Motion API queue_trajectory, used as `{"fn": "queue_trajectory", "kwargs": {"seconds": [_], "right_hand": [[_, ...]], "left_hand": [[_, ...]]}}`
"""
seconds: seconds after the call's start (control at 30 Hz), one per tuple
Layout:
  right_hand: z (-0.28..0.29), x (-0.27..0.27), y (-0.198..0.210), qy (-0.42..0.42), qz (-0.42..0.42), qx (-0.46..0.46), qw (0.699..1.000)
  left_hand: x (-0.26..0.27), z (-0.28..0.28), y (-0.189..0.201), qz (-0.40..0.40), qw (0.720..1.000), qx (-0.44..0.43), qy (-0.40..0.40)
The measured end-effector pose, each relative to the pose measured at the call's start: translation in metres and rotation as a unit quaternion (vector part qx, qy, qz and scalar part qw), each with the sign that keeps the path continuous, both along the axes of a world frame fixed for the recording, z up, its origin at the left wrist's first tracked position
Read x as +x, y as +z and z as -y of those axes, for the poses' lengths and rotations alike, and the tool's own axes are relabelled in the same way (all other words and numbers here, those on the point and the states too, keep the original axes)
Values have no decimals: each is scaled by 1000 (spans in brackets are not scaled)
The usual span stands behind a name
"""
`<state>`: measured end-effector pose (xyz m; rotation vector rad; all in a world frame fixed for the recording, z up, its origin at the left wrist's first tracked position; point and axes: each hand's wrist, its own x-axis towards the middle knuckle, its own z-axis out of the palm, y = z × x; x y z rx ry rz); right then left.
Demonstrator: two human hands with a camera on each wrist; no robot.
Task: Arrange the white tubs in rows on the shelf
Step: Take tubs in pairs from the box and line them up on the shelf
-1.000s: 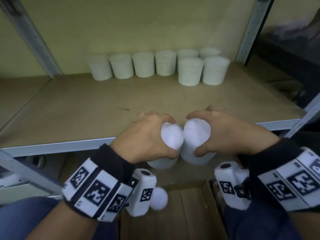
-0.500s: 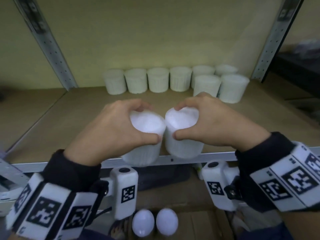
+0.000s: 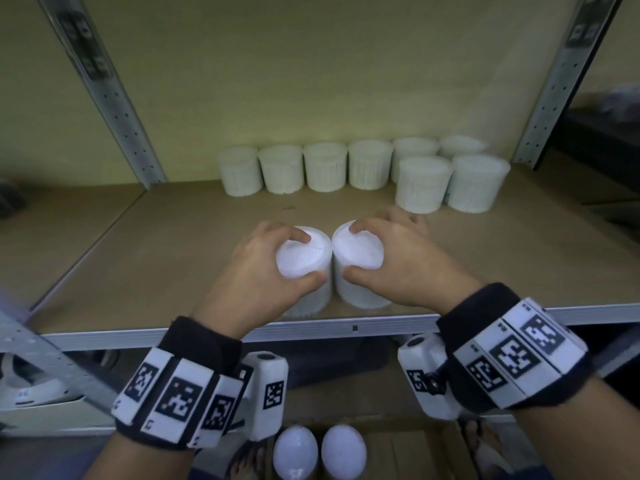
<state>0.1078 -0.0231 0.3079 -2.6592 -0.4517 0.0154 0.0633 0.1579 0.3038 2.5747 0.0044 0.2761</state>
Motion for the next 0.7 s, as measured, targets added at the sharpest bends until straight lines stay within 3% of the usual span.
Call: {"fn": "queue_trajectory", "kwargs": {"seconds": [0.17, 0.37, 0.7], "right_hand": [[10, -9, 9, 11, 54, -10, 998], [16, -16, 9, 39, 64, -23, 997], [12, 8, 11, -8, 77, -65, 995]], "left_hand": [[-8, -3, 9, 13, 998, 58, -12], [-14, 1, 3, 38, 998, 53, -12], [17, 13, -10, 83, 995, 52, 6]]}}
